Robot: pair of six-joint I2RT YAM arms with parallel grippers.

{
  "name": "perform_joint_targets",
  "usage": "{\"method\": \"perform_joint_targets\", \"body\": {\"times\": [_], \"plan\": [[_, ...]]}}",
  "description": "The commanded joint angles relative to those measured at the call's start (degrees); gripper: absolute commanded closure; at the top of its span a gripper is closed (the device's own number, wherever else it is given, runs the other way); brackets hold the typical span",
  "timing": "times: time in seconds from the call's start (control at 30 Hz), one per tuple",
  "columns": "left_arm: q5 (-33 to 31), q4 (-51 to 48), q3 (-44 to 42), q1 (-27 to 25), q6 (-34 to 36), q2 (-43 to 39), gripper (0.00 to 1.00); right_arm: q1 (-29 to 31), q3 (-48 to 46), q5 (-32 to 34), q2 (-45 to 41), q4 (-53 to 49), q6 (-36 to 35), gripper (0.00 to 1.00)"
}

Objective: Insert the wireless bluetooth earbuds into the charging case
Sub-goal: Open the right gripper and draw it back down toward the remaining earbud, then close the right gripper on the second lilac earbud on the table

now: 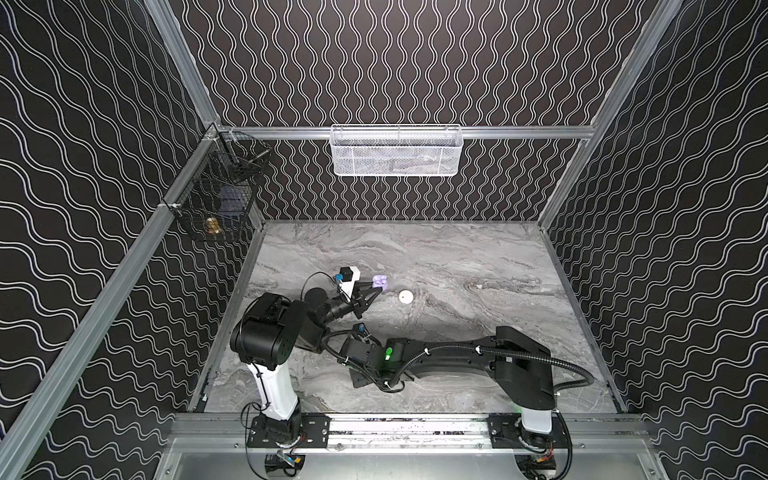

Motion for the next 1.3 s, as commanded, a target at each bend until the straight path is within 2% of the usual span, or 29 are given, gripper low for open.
{"method": "perform_joint_targets", "body": {"times": [0.0,0.47,1.27], "plan": [[-0.46,1.53,0.24,0.07,-0.47,0.11,0.79,0.13,0.77,-1.94,0.81,-2.56,-1.07,0.66],[-0.19,1.53,0.24,0.08,-0.63,0.0,0.78,-0.07,7.22,-2.45,7.16,-7.04,-2.44,0.65],[-0.01,1.53,0.24,0.05,-0.44,0.0,0.78,-0.4,9.59,-2.72,9.48,-8.56,-3.57,0.7]]}}
